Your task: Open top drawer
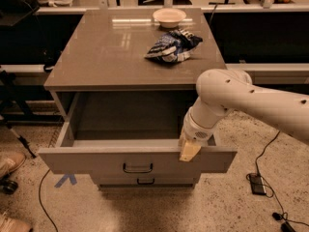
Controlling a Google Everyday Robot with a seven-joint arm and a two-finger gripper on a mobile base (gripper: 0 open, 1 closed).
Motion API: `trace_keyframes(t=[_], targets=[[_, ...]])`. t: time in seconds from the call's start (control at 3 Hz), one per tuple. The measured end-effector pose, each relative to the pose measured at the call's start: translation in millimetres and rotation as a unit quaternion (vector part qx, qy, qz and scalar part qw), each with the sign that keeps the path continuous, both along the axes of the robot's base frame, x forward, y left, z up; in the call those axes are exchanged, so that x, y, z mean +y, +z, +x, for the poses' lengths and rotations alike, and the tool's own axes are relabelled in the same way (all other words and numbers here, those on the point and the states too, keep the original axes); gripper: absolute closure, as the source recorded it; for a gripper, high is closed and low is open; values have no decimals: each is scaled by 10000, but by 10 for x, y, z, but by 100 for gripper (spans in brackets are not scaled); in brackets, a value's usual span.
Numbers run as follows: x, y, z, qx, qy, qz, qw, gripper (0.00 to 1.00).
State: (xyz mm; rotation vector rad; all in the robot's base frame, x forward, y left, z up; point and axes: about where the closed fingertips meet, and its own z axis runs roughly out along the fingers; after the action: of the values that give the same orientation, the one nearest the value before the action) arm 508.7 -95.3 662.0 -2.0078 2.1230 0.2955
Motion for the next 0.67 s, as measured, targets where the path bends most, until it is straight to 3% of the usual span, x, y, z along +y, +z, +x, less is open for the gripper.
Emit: trace_keyframes(t=[0.33, 0.67], targets=[[-109, -88, -326, 121, -75, 5, 9999, 100], [-122, -92, -455, 144, -158, 45, 9998, 100]])
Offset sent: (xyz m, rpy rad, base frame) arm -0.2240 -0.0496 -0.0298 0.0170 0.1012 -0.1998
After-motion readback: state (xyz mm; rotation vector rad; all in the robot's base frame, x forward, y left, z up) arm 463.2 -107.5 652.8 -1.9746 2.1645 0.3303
